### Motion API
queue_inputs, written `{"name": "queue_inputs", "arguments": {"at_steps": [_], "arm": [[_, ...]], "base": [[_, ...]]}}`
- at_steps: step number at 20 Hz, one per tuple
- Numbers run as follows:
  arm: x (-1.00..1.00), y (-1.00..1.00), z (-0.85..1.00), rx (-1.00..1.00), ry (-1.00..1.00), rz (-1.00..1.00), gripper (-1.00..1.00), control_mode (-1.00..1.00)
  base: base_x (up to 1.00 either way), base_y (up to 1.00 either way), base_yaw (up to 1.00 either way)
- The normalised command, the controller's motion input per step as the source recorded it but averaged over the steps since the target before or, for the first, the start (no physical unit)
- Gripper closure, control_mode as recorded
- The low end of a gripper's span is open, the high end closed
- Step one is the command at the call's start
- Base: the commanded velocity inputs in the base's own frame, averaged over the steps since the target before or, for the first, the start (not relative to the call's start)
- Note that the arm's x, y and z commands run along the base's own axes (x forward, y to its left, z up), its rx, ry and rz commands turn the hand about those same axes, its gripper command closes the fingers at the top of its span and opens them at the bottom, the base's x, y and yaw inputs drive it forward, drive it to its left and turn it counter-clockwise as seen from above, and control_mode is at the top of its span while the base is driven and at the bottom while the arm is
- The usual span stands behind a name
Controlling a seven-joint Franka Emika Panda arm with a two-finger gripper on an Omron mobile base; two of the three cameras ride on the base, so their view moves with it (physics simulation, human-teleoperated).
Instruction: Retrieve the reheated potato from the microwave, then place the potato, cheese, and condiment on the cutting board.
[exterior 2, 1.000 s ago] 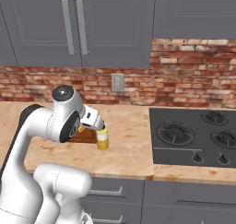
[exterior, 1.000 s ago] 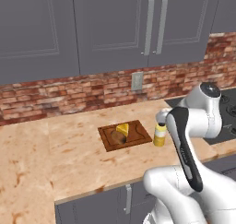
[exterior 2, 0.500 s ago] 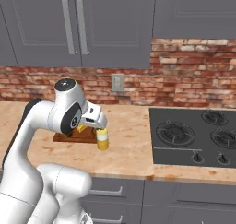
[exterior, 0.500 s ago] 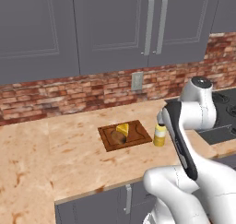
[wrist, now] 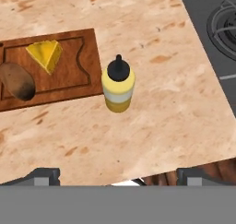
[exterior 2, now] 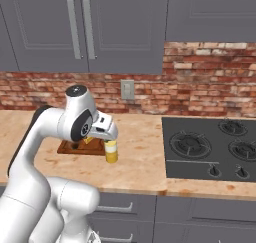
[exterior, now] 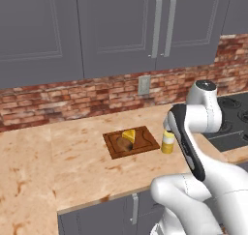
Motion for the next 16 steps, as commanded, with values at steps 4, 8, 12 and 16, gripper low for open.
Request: {"name": "queue_inputs", "arguments": {"at_steps": [4, 8, 12, 16], "arm": [[0.23, 0.0, -0.2, 0.0, 0.01, 0.0, -1.0, -1.0], [0.21, -0.01, -0.16, 0.0, 0.0, 0.0, -1.0, -1.0], [0.15, 0.0, -0.16, 0.0, 0.0, 0.0, -1.0, -1.0], [0.16, 0.0, -0.17, 0.0, 0.0, 0.0, -1.0, -1.0]], "base": [[0.0, 0.0, 0.0], [0.0, 0.0, 0.0], [0.0, 0.0, 0.0], [0.0, 0.0, 0.0]]}}
